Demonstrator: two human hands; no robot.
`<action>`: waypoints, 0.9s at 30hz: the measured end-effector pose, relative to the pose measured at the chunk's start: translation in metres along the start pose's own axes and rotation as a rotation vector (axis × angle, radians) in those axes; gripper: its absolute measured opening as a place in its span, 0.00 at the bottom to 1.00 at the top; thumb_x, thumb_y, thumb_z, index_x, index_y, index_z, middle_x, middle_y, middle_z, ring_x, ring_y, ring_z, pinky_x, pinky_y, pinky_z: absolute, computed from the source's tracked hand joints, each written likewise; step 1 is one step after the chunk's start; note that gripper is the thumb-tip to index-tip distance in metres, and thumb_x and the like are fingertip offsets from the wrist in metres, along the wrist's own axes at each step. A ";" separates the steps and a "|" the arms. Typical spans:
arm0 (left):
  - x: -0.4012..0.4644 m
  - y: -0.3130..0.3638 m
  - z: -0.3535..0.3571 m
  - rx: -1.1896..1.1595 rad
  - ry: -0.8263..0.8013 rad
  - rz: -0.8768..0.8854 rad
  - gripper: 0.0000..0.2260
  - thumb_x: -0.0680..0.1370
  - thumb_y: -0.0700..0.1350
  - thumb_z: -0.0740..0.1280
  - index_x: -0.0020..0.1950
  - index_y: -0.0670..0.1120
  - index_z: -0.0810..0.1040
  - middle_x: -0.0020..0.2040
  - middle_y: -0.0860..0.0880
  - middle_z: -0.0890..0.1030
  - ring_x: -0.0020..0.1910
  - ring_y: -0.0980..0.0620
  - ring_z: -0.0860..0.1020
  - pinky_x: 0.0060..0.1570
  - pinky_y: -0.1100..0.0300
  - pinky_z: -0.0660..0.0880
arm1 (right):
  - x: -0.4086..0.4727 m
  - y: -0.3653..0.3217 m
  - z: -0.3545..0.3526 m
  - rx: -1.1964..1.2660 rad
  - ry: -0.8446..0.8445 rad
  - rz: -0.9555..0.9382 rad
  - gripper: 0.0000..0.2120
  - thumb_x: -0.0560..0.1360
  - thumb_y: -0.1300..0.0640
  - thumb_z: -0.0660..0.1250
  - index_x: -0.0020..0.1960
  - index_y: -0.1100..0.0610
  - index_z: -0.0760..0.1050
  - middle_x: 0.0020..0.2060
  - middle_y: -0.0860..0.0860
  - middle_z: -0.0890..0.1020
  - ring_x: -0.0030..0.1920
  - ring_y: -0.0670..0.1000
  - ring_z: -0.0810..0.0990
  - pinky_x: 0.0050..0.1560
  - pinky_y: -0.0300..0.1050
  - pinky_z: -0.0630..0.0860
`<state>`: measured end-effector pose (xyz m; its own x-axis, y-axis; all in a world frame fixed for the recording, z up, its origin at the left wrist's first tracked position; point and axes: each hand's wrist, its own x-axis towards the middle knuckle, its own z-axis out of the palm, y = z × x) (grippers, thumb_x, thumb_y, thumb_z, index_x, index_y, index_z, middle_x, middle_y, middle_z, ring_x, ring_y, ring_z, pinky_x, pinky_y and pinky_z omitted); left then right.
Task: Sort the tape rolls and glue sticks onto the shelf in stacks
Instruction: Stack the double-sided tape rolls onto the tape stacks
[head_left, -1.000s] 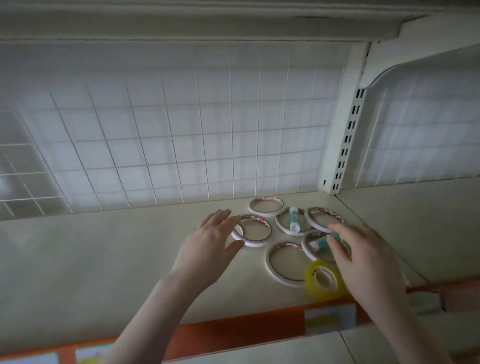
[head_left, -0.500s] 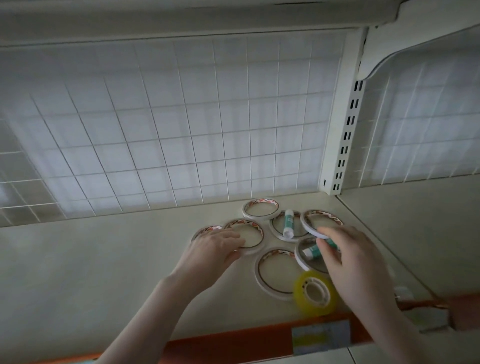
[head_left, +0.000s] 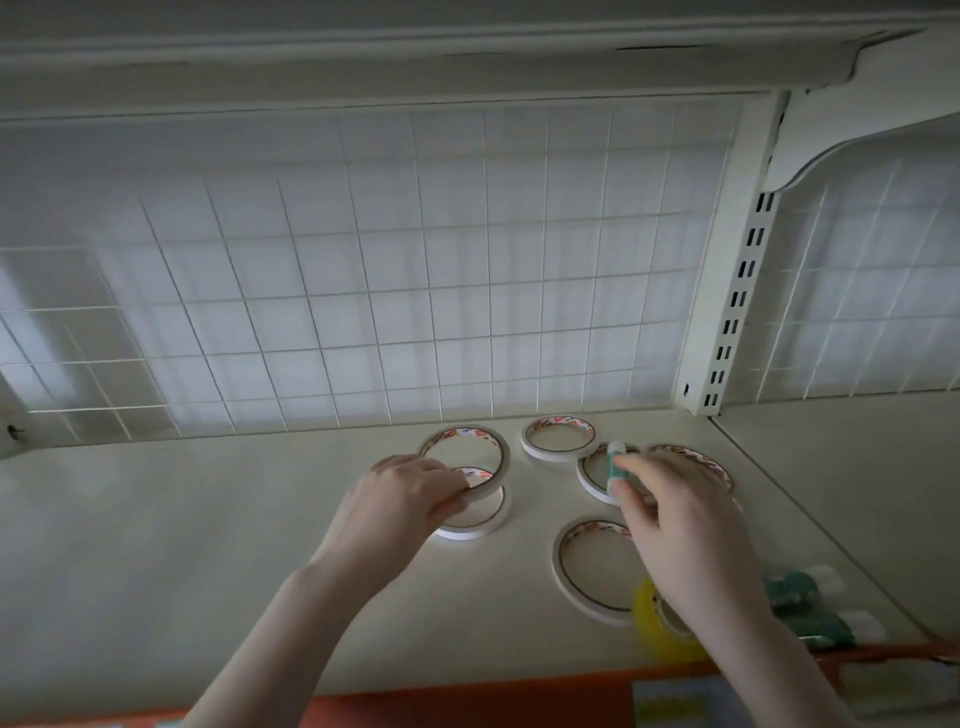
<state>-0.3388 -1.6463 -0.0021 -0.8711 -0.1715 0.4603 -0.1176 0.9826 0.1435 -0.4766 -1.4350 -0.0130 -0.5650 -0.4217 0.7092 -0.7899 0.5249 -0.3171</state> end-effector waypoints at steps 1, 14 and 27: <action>-0.005 -0.005 -0.006 0.009 0.016 -0.031 0.08 0.74 0.53 0.63 0.42 0.53 0.80 0.35 0.57 0.78 0.36 0.50 0.77 0.34 0.58 0.74 | 0.002 -0.007 0.004 0.008 -0.015 -0.015 0.09 0.65 0.65 0.75 0.45 0.60 0.81 0.38 0.54 0.82 0.35 0.57 0.80 0.34 0.48 0.78; -0.078 -0.062 -0.053 0.175 0.112 -0.195 0.12 0.72 0.56 0.59 0.39 0.53 0.78 0.35 0.57 0.79 0.36 0.52 0.78 0.32 0.56 0.76 | 0.011 -0.087 0.065 0.032 -0.413 -0.224 0.11 0.78 0.51 0.60 0.55 0.53 0.76 0.54 0.47 0.78 0.57 0.51 0.75 0.53 0.45 0.71; -0.128 -0.062 -0.072 0.263 0.200 -0.297 0.06 0.67 0.51 0.66 0.37 0.51 0.80 0.33 0.55 0.80 0.31 0.51 0.79 0.30 0.61 0.76 | -0.001 -0.103 0.074 -0.164 -0.358 -0.491 0.22 0.41 0.62 0.82 0.23 0.53 0.70 0.21 0.50 0.72 0.21 0.51 0.72 0.21 0.37 0.66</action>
<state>-0.1857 -1.6905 -0.0067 -0.6747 -0.4342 0.5968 -0.4891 0.8687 0.0790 -0.4129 -1.5432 -0.0277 -0.2131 -0.8487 0.4840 -0.9465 0.3021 0.1131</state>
